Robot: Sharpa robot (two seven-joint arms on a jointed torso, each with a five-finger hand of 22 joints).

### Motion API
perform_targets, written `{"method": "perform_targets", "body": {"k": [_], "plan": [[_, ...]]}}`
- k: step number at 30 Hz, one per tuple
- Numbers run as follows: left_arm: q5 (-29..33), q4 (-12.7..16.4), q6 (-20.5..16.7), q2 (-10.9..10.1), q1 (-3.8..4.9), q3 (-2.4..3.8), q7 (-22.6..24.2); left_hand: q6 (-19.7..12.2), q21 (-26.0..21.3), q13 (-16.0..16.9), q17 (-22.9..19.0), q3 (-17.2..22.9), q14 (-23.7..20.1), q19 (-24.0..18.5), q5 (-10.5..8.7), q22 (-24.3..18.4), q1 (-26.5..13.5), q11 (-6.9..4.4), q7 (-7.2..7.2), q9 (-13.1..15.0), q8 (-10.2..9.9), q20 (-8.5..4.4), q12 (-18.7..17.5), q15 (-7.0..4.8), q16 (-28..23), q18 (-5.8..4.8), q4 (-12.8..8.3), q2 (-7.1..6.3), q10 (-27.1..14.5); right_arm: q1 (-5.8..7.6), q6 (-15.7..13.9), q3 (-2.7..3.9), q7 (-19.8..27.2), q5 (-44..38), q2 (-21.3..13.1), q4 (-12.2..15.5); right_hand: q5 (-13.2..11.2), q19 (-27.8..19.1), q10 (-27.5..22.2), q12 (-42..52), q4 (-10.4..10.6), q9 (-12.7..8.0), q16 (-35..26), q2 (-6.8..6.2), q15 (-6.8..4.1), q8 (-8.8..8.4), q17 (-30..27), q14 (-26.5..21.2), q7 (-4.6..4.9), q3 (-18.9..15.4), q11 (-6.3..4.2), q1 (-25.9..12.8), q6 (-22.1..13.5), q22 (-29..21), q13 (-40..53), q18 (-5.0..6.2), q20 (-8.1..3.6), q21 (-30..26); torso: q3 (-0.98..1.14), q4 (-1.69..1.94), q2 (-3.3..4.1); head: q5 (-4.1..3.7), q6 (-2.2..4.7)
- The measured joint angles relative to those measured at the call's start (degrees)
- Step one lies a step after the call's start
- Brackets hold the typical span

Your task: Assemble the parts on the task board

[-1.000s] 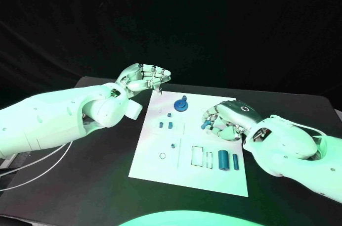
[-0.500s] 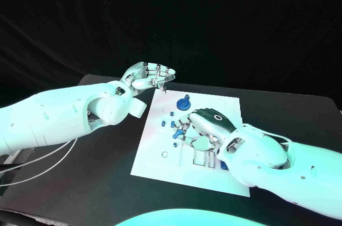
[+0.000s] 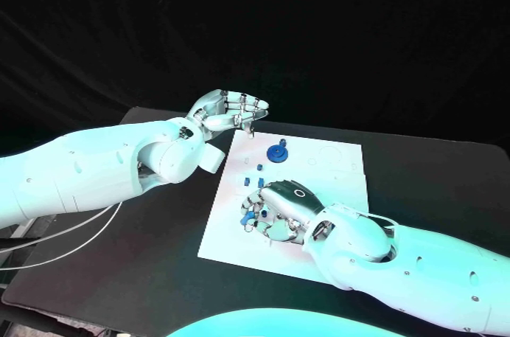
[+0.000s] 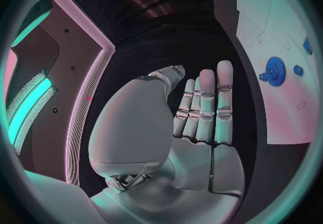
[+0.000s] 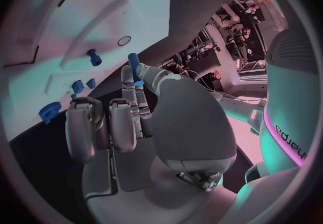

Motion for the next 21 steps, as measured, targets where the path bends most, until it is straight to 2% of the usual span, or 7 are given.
{"method": "perform_targets", "body": {"k": [21], "plan": [[0.07,-0.03,0.05,-0.04,0.00,0.00,-0.01,0.00,0.00,0.00,0.01,0.00,0.00,0.00,0.00,0.00,0.00,0.00,0.00,0.00,0.00,0.00,0.00,0.00,0.00,0.00,0.00,0.00,0.00,-0.42,4.51,-0.12,-1.96,-2.30,0.24,-0.68,0.05,0.00,0.07,0.00,-0.05,0.00,0.00,-0.17,0.00,0.02,-0.17,0.00,0.20,-0.06,0.10,-0.16,-0.20,-0.01,0.05,0.00,0.00,0.00,0.10,-0.10,-0.04,0.29,-0.42]]}}
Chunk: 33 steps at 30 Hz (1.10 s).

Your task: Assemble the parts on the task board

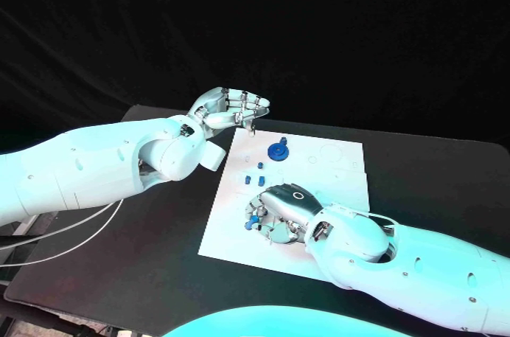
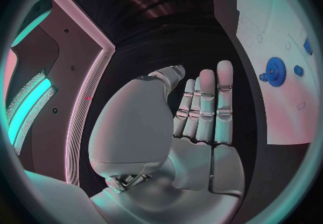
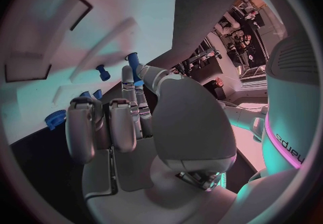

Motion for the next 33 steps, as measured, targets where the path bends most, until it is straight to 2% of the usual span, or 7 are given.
{"method": "perform_targets", "body": {"k": [19,24,26,27,29,33], "plan": [[0.03,0.02,0.01,-0.04,0.00,0.00,-0.03,0.00,0.00,0.00,-0.09,0.00,0.00,0.00,0.00,0.00,0.00,0.21,0.00,0.00,0.00,0.00,0.00,0.00,0.00,0.00,0.00,0.00,-0.21,0.02,1.67,-0.01,-2.24,-2.39,0.98,-0.21,-0.07,0.00,0.00,0.01,0.00,0.01,0.00,-0.30,0.00,0.02,0.00,0.00,-0.10,-0.01,0.17,-0.29,0.11,0.04,0.04,0.00,0.00,0.00,-0.05,0.00,0.00,-0.08,0.03],[0.04,0.02,0.02,-0.04,0.00,0.00,-0.03,0.00,0.00,-0.03,-0.08,0.00,0.00,0.00,0.00,0.00,0.00,0.21,0.00,0.00,0.00,0.00,0.00,0.00,0.00,0.00,0.00,0.00,-0.21,0.02,2.02,-0.10,-2.43,-2.70,1.66,-0.44,-0.07,0.00,0.02,-0.34,0.02,0.03,0.00,-1.05,0.00,0.46,-0.11,0.00,-0.06,-0.03,0.18,-1.05,0.12,0.04,0.16,0.00,0.00,-0.14,-0.05,0.02,0.00,-0.13,0.00],[0.04,0.02,0.03,-0.04,0.00,0.00,-0.04,0.00,0.00,-0.05,-0.08,0.00,0.00,0.00,0.00,0.00,0.00,0.21,0.00,0.00,0.00,0.00,0.00,0.00,0.00,0.00,0.00,0.00,-0.21,0.05,2.14,-0.12,-2.45,-2.74,1.82,-0.55,-0.07,0.00,-0.01,-0.50,0.25,0.98,0.00,-1.48,0.00,0.53,-0.11,0.00,0.37,-0.26,0.16,-1.51,-0.24,0.03,0.15,0.00,0.00,-0.14,-0.05,0.02,0.00,-0.13,-0.02],[0.04,0.02,0.03,-0.04,0.00,0.00,-0.04,0.00,0.00,-0.05,-0.08,0.00,0.00,0.00,0.00,0.00,0.00,0.21,0.00,0.00,0.00,0.00,0.00,0.00,0.00,0.00,0.00,0.00,-0.21,0.05,2.20,-0.13,-2.46,-2.74,1.87,-0.61,-0.06,0.00,-0.29,-0.50,0.35,1.43,0.00,-1.70,0.00,0.29,-0.11,0.00,0.97,-0.36,0.31,-2.09,-0.95,0.03,0.15,0.00,0.00,-0.13,-0.06,0.02,-0.01,-0.13,-0.02],[0.04,0.02,0.03,-0.04,0.00,0.00,-0.04,0.00,0.00,-0.05,-0.08,0.00,0.00,0.00,0.00,0.00,0.00,0.21,0.00,0.00,0.00,0.00,0.00,0.00,0.00,0.00,0.00,0.00,-0.21,0.05,2.30,-0.17,-2.48,-2.74,1.92,-0.72,0.67,0.00,-0.44,-0.54,0.65,1.37,0.00,-2.07,0.00,-0.88,-0.11,0.00,1.34,-0.66,0.34,-2.93,-2.29,0.03,0.11,0.00,0.00,-0.12,-0.06,0.02,-0.01,-0.13,-0.05],[0.04,0.02,0.04,-0.04,0.00,0.00,-0.05,0.00,0.00,-0.04,-0.08,0.00,0.00,0.00,0.00,0.00,0.00,0.21,0.00,0.00,0.00,0.00,0.00,0.00,0.00,0.00,0.00,0.00,-0.21,-0.02,2.52,-0.32,-2.52,-2.67,1.92,-0.93,1.05,0.00,-0.29,-0.67,1.13,0.26,0.00,-2.89,0.00,-2.61,-0.11,0.00,1.64,-1.13,0.47,-4.01,-4.53,0.03,0.28,0.00,0.00,-0.12,-0.05,-0.01,-0.02,-0.15,-0.09]]}}
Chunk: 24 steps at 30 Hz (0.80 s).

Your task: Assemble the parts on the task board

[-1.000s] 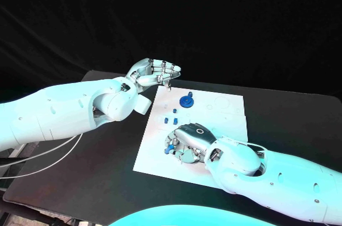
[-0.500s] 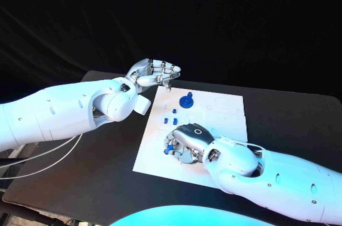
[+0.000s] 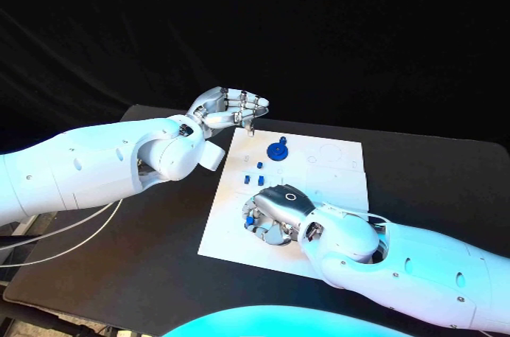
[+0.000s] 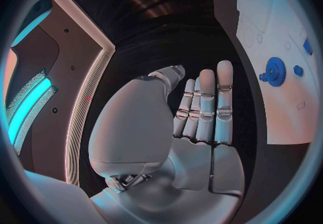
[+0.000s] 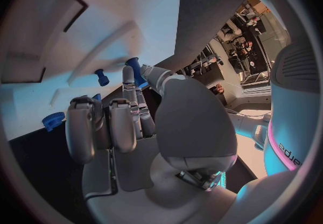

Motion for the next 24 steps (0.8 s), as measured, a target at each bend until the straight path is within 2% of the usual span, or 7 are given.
{"method": "perform_targets", "body": {"k": [11,12,15,18,21,24], "plan": [[0.00,0.00,0.03,-0.08,0.00,0.00,-0.04,0.00,0.00,0.00,0.00,0.00,0.00,0.00,0.00,0.00,0.00,0.00,0.00,0.00,0.00,0.00,0.00,0.00,0.00,0.00,0.00,0.00,0.00,-0.01,-0.63,-0.02,-0.01,0.34,-0.23,0.04,-0.85,0.00,0.00,0.00,0.47,-0.97,0.00,-0.40,0.00,-2.16,0.00,0.00,-0.39,-0.47,0.00,-0.39,-3.12,-0.01,0.26,0.00,0.00,0.00,0.08,-0.04,0.01,0.01,0.17],[0.01,0.00,0.04,-0.09,0.00,0.00,-0.04,0.00,0.00,0.00,0.00,0.00,0.00,0.00,0.00,0.00,0.00,0.00,0.00,0.00,0.00,0.00,0.00,0.00,0.00,0.00,0.00,0.00,0.00,-0.01,-0.89,-0.02,0.00,0.39,-0.32,0.15,-1.28,0.00,0.02,0.00,0.60,-1.34,0.00,-0.79,0.00,-3.01,0.00,0.00,-0.37,-0.68,-0.03,-0.79,-4.51,-0.01,0.36,0.00,0.00,0.19,0.09,-0.04,0.01,-0.05,0.21],[0.01,0.00,0.05,-0.11,0.00,0.00,-0.05,0.00,0.00,0.00,0.00,0.00,0.00,0.00,0.00,0.00,0.00,0.00,0.00,0.00,0.00,0.00,0.00,0.00,0.00,0.00,0.00,0.00,0.00,-0.06,-2.14,-0.02,0.09,0.59,-0.76,0.73,-1.95,0.00,0.63,0.00,0.95,-2.23,0.00,-0.92,0.00,-4.79,-0.03,0.00,-0.70,-1.25,-0.63,-0.89,-7.61,-0.01,0.63,0.00,0.00,0.86,0.08,-0.04,0.02,-0.12,0.24],[0.01,0.00,0.07,-0.14,0.00,0.00,-0.07,0.00,0.00,0.00,0.01,0.00,0.00,0.00,0.00,0.00,0.00,0.00,0.00,0.00,0.00,0.00,0.00,0.00,0.00,0.00,0.00,0.00,0.00,-0.10,-3.98,-0.02,0.25,0.91,-1.67,1.84,-2.01,-0.23,0.86,0.03,1.11,-2.88,0.00,-0.92,-0.42,-5.69,-0.31,-0.17,-1.22,-1.73,-0.86,-0.89,-9.68,-0.01,0.87,0.00,-0.23,1.71,0.12,-0.05,0.02,-0.17,0.31],[0.01,0.00,0.09,-0.17,0.00,0.00,-0.08,0.00,0.00,0.00,-0.07,0.00,0.00,0.00,0.00,0.00,0.00,-0.21,0.00,0.00,0.30,0.00,0.33,0.00,0.00,0.00,0.00,0.00,-0.21,-0.11,-6.32,0.16,0.62,1.48,-3.36,3.44,-2.01,-0.16,1.09,0.38,1.10,-3.04,0.00,-0.93,-0.51,-5.69,-0.68,-0.09,-1.37,-1.72,-1.09,-0.87,-9.93,-0.02,1.05,0.00,-0.29,2.16,0.12,-0.07,0.01,-0.32,0.43],[0.01,-0.01,0.11,-0.19,0.00,0.00,-0.09,0.00,0.00,0.01,-0.08,0.00,0.00,0.00,0.00,0.00,0.00,-0.21,0.00,0.00,0.30,0.00,0.33,0.00,0.00,0.00,0.00,0.00,-0.21,0.23,-8.63,0.38,1.30,2.64,-5.74,5.25,-1.67,-0.01,1.35,0.70,0.95,-2.84,0.00,-1.26,-0.51,-4.57,-1.06,-0.09,-0.78,-1.88,-0.91,-0.55,-7.95,-0.02,1.49,0.00,-0.44,2.16,0.10,-0.08,-0.05,-0.59,0.61]]}}
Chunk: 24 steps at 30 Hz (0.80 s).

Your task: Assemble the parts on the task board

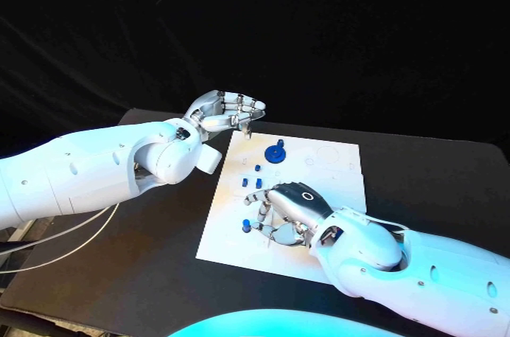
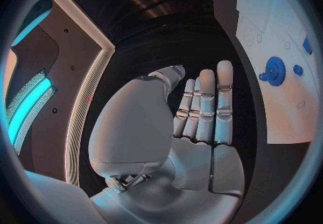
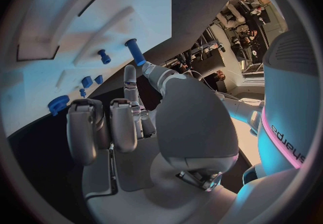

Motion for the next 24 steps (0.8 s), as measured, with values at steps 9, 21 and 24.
{"method": "perform_targets", "body": {"k": [9,21,24], "plan": [[0.05,-0.17,0.08,0.03,-0.01,-0.30,-0.02,0.00,0.00,0.00,0.00,0.00,0.00,0.00,0.00,0.00,0.00,0.00,0.00,0.00,0.00,0.00,0.00,0.00,0.00,0.00,0.00,0.00,0.00,4.59,-3.41,0.57,3.47,16.64,-14.10,5.15,3.72,-0.15,2.56,14.13,1.08,2.99,-0.31,1.11,-0.78,6.25,0.02,0.10,-0.62,-4.39,-1.13,-0.95,9.14,0.00,12.84,0.00,-0.61,1.09,-0.08,-0.12,-0.32,-3.23,1.08],[0.30,-0.47,0.10,0.05,-0.05,-0.82,-0.03,0.00,0.00,0.01,0.01,0.00,0.00,-0.21,0.00,0.00,0.00,0.00,0.00,0.00,0.00,0.21,0.00,0.00,0.00,-0.01,0.00,0.00,0.00,4.26,-3.02,-0.93,0.77,30.94,-26.69,8.69,5.60,-0.08,9.30,67.68,7.10,10.87,3.02,1.90,-1.14,13.19,6.27,0.09,-2.15,-12.44,-1.75,-4.97,8.20,-0.01,59.95,-1.62,-1.13,5.95,0.07,-1.32,-1.28,-7.30,1.51],[0.35,-0.49,0.10,0.09,-0.06,-0.86,-0.03,0.00,0.00,0.01,0.01,0.00,0.00,-0.21,0.00,0.00,0.00,0.00,0.00,0.00,0.00,0.21,0.00,0.00,0.00,0.00,0.00,0.00,0.00,3.29,-3.32,-1.20,-1.71,30.46,-28.14,9.38,6.65,-0.08,9.30,68.08,7.39,11.37,3.24,1.50,-1.14,13.57,6.27,0.09,-2.17,-13.62,-1.75,-5.41,8.17,-0.01,59.95,-1.79,-1.13,6.00,0.07,-1.50,-1.42,-7.65,1.30]]}}
